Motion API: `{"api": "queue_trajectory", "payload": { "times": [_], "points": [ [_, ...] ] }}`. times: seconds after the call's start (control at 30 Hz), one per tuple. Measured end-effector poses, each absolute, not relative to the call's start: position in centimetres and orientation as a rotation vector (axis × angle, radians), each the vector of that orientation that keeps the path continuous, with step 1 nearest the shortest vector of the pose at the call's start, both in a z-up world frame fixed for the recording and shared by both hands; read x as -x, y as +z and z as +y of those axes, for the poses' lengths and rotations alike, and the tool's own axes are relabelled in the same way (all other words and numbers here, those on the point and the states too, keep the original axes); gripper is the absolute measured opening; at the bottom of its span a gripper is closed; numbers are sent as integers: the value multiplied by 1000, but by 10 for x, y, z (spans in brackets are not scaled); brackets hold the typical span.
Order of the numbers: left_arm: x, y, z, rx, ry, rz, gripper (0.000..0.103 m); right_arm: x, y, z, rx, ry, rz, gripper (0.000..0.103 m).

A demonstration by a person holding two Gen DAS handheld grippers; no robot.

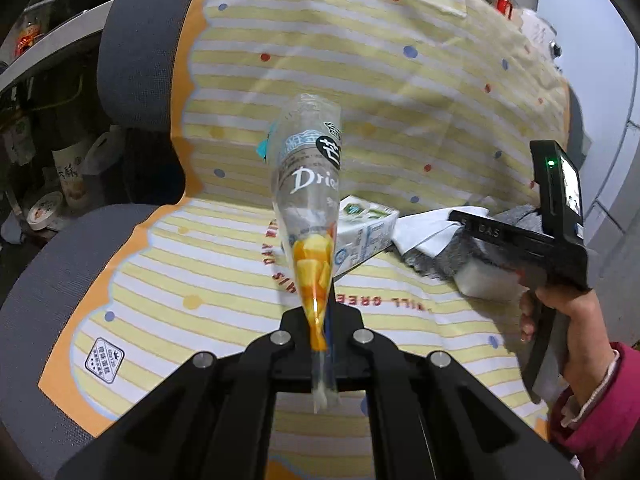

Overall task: Collect trash
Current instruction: 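Grasp the dried mango bag with the left tool, then grasp the white tissue with the right tool while the left tool holds the mango bag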

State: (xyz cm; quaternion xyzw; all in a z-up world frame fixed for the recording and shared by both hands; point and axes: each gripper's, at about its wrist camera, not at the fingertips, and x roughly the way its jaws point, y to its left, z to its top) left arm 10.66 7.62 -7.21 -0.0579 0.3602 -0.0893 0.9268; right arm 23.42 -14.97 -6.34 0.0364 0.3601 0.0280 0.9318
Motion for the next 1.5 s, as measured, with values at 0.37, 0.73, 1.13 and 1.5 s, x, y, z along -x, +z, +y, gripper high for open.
{"api": "queue_trajectory", "payload": {
  "times": [0.37, 0.73, 1.13, 1.5],
  "points": [
    [-96, -70, 74, 109, -163, 744, 0, -189, -14, -152, -67, 118, 507, 6],
    [-57, -19, 49, 95, -211, 652, 0, -116, 77, -194, -95, 168, 378, 8],
    [-9, -43, -6, 57, -320, 704, 0, -3, -67, -247, -97, 72, 627, 17],
    [6, -52, -21, 44, -330, 726, 0, 37, -69, -257, -100, 47, 551, 58]
  ]
}}
